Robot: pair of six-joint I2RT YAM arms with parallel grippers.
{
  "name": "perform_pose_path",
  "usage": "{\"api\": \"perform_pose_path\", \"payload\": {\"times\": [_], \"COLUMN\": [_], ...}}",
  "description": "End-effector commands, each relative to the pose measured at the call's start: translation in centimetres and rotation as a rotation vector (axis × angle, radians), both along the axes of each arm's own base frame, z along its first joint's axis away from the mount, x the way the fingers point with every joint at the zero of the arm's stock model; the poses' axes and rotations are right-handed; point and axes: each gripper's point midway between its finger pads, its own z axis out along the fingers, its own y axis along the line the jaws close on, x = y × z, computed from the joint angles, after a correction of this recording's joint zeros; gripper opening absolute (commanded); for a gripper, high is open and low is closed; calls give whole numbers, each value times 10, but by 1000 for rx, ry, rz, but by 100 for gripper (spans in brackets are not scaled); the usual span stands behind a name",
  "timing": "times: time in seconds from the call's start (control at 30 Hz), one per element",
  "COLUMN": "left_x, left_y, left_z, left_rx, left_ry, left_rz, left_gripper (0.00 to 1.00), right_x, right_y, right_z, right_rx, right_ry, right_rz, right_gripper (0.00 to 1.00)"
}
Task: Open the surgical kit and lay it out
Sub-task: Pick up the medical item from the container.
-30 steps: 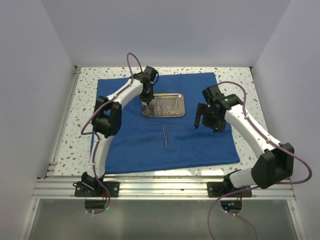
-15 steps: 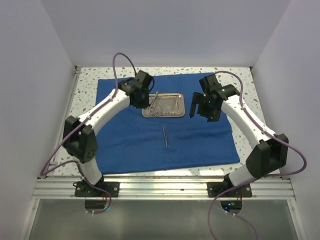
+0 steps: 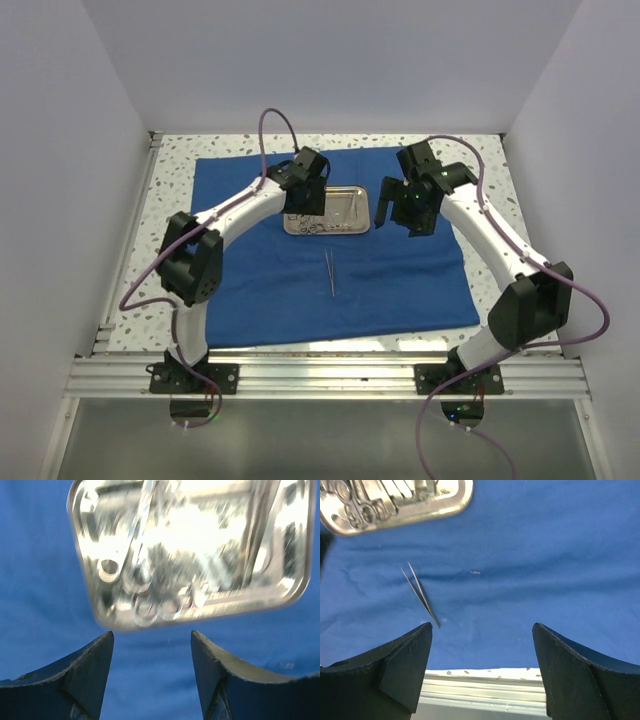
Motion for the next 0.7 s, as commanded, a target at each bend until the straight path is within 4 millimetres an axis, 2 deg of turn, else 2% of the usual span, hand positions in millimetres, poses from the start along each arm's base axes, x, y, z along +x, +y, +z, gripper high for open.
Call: {"api": "perform_pose_path", "payload": {"times": [0.0, 0.03, 0.07, 0.1, 0.13, 0.17, 0.2, 0.23, 0.27, 0.3, 0.33, 0.47, 0.5, 0.57, 0.67], "left_x": [57, 65, 79, 85, 91, 102, 107, 111, 119, 121, 128, 142, 142, 146, 145], "left_y": [-21, -22, -25, -25, -24, -22, -22, -20, -20, -18, -19, -16, -15, -15, -14], "left_z": [8, 5, 13, -5, -10, -5, -18, -22, -18, -29, -25, -32, -41, -42, -55], "left_rx": [1, 2, -15, 1, 1, -14, -4, -3, -13, 0, -10, -39, -33, -36, -16], "left_ry": [-116, -114, -136, -108, -101, -115, -99, -93, -109, -91, -104, -97, -82, -80, -58], "left_rz": [-46, -47, -47, -47, -44, -32, -32, -30, -27, -28, -27, -25, -25, -31, -49], "left_gripper": [66, 65, 63, 62, 61, 59, 59, 58, 57, 57, 57, 57, 58, 58, 57], "right_x": [-19, -22, -25, -32, -34, -37, -41, -44, -46, -49, -50, -54, -53, -53, -49], "right_y": [-14, -16, -18, -23, -26, -28, -31, -35, -36, -38, -40, -42, -42, -41, -40], "right_z": [17, 17, 18, 18, 19, 20, 19, 21, 21, 19, 20, 14, 13, 11, 10], "right_rx": [-11, -18, -23, -37, -42, -49, -58, -67, -69, -77, -81, -90, -91, -93, -95], "right_ry": [-42, -40, -39, -34, -34, -33, -24, -33, -31, -21, -26, -7, -2, 4, 8], "right_rz": [-8, -12, -18, -23, -27, -35, -40, -46, -55, -56, -62, -76, -80, -85, -90], "right_gripper": [85, 85, 86, 86, 86, 86, 86, 86, 86, 86, 86, 86, 86, 86, 86]}}
